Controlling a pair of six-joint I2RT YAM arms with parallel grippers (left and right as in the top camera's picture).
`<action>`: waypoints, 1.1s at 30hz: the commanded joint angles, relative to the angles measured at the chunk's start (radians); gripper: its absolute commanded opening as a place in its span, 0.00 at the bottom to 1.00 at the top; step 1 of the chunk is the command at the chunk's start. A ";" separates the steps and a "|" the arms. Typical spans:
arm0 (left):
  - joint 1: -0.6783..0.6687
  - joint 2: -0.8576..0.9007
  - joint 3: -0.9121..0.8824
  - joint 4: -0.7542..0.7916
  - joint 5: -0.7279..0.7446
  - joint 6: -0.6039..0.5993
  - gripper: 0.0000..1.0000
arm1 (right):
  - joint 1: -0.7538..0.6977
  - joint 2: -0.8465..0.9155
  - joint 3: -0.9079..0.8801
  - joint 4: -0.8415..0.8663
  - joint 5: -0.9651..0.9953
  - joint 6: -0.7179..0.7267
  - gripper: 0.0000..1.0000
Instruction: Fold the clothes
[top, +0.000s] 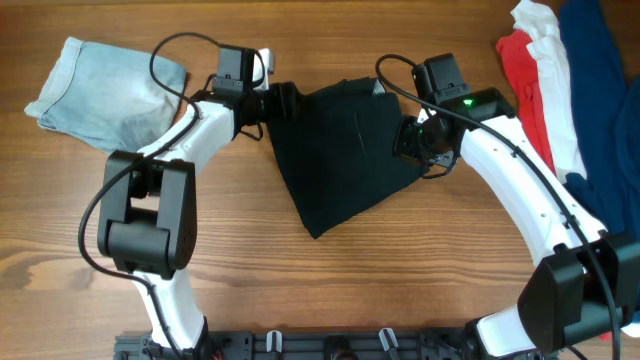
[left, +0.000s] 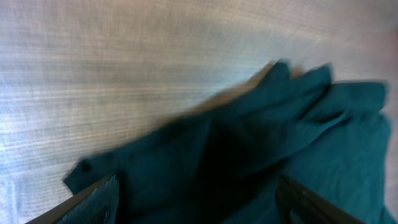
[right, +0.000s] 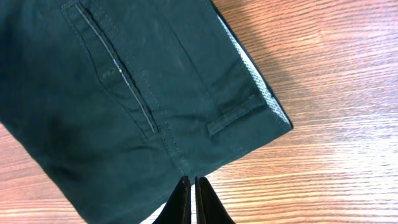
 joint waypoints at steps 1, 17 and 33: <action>-0.003 0.060 -0.002 -0.031 0.023 0.002 0.79 | -0.004 -0.004 -0.001 -0.011 -0.027 0.021 0.04; -0.019 0.062 -0.002 -0.801 0.038 0.002 0.55 | -0.004 -0.003 -0.001 -0.048 0.088 -0.007 0.06; -0.045 -0.225 -0.002 -0.869 0.047 0.025 0.61 | -0.004 -0.002 -0.001 -0.052 0.113 -0.008 0.06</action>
